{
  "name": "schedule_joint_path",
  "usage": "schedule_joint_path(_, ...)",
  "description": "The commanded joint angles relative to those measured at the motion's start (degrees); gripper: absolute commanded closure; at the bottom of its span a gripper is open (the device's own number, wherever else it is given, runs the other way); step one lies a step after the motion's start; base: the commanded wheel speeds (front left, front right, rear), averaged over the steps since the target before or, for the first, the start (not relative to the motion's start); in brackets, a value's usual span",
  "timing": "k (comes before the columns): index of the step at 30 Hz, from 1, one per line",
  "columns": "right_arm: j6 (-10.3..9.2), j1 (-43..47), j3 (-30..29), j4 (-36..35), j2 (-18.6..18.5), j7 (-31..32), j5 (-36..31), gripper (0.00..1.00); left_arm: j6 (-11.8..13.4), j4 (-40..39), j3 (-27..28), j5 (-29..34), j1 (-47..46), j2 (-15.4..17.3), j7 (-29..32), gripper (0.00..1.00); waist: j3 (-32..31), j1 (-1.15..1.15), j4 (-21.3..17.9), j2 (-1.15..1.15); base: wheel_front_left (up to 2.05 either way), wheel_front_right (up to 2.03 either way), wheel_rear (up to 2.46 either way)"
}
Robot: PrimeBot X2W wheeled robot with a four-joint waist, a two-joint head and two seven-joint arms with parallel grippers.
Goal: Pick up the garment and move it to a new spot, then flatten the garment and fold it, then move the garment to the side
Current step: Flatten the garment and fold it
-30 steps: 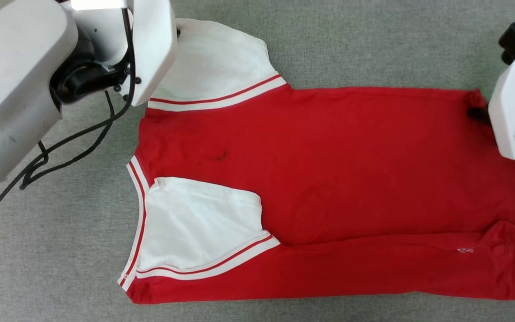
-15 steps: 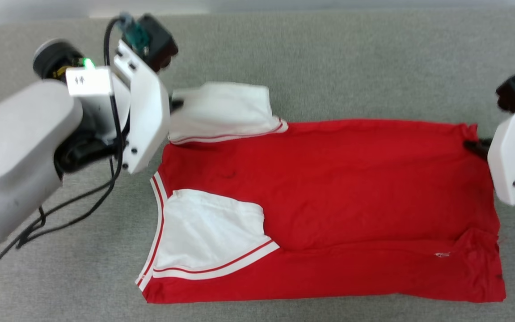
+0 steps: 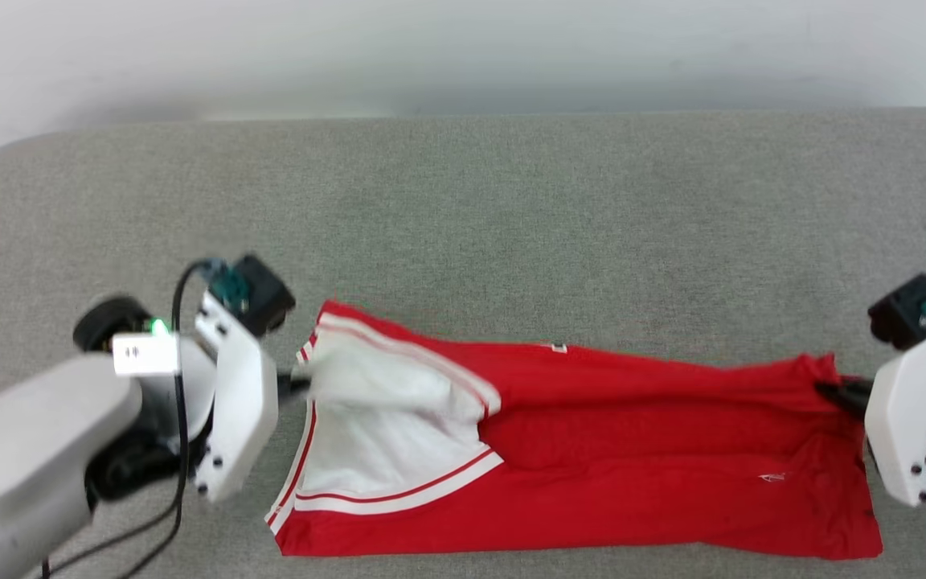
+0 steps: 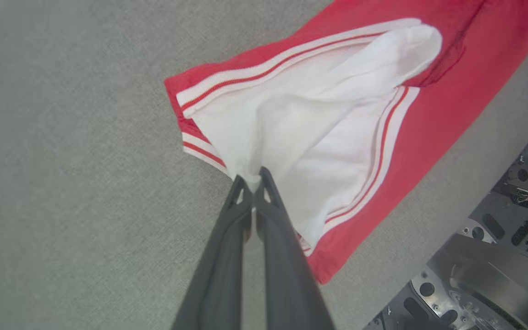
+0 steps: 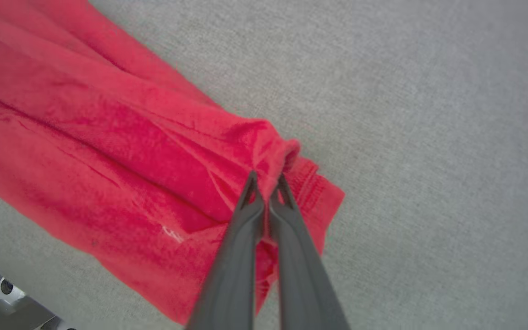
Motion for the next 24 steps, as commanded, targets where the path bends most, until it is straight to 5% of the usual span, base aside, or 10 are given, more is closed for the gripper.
schedule_joint_path(1,-0.04,1.4,0.1,-0.2,-0.4,-0.6,0.0,1.0,0.6,-0.5,0.0,-0.3,1.8,0.3,-0.3,1.0,-0.4,0.01,0.0,0.0,0.0,0.0,0.0)
schedule_joint_path(7,-0.04,6.6,0.6,0.0,0.4,-2.0,-0.6,1.0,1.9,-1.4,0.1,-0.5,10.4,0.9,-1.1,1.0,-0.6,0.01,-0.5,0.0,0.0,0.0,0.0)
schedule_joint_path(15,-0.03,8.9,1.1,5.2,5.5,-3.8,-2.0,1.0,1.3,5.0,0.0,-0.4,17.0,-2.8,-3.1,1.0,0.7,0.01,-1.0,0.0,0.0,0.0,0.0)
schedule_joint_path(16,-0.04,9.0,1.3,5.9,5.9,-4.0,-2.2,0.73,1.2,5.8,0.2,-0.5,17.2,-3.3,-4.0,1.0,0.6,0.01,-1.0,0.0,0.0,0.0,0.0)
schedule_joint_path(17,-0.04,9.0,1.2,6.2,6.1,-4.4,-2.6,0.15,1.1,6.6,0.5,-0.6,17.3,-3.6,-4.9,0.7,0.5,0.01,-1.0,0.0,0.0,0.0,0.0)
schedule_joint_path(18,-0.05,8.8,0.7,6.3,6.1,-5.2,-3.0,0.0,1.0,7.0,0.7,-0.1,17.3,-3.6,-6.0,0.08,0.3,0.01,-0.9,0.0,0.0,0.0,0.0)
schedule_joint_path(19,-0.06,8.7,0.2,6.3,6.0,-6.0,-3.2,0.0,1.3,6.9,1.2,0.2,17.2,-3.8,-7.1,0.0,-0.1,0.01,-0.9,0.0,0.0,0.0,0.0)
schedule_joint_path(24,-0.04,9.5,-3.0,2.6,4.2,-9.2,-2.9,0.0,4.6,4.1,3.5,2.7,18.1,-2.5,-14.6,0.0,-2.0,0.01,-0.8,0.0,0.0,0.0,0.0)
